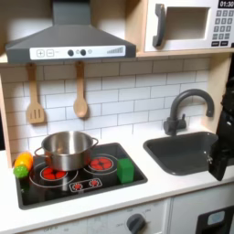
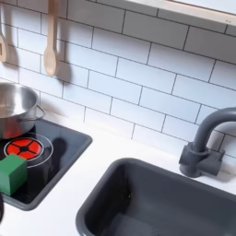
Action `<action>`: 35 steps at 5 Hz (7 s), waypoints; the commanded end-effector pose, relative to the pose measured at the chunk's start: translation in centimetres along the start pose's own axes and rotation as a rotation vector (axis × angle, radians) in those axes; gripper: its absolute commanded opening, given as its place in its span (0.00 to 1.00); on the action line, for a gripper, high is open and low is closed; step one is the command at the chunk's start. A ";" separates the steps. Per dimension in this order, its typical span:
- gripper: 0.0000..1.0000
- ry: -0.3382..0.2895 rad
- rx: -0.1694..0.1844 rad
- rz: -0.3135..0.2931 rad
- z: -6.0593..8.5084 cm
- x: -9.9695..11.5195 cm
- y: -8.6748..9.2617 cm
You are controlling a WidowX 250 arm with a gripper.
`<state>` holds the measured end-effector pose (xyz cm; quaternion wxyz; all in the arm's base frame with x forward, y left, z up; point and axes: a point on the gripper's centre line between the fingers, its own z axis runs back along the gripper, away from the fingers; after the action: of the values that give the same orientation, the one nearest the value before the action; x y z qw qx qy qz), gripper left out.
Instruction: Reach green block
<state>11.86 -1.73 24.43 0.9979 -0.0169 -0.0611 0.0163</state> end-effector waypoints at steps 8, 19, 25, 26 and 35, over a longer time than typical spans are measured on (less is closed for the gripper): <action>1.00 -0.058 0.101 0.008 -2.3 9.2 4.4; 1.00 -0.050 0.106 0.034 -7.0 17.2 10.4; 1.00 -0.044 0.103 0.017 -8.7 18.4 10.6; 1.00 -0.037 0.101 0.014 -9.2 18.5 10.6; 1.00 0.023 0.088 -0.023 -13.0 19.1 10.3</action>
<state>32.13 8.63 13.69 0.9983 0.0263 -0.0520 0.0058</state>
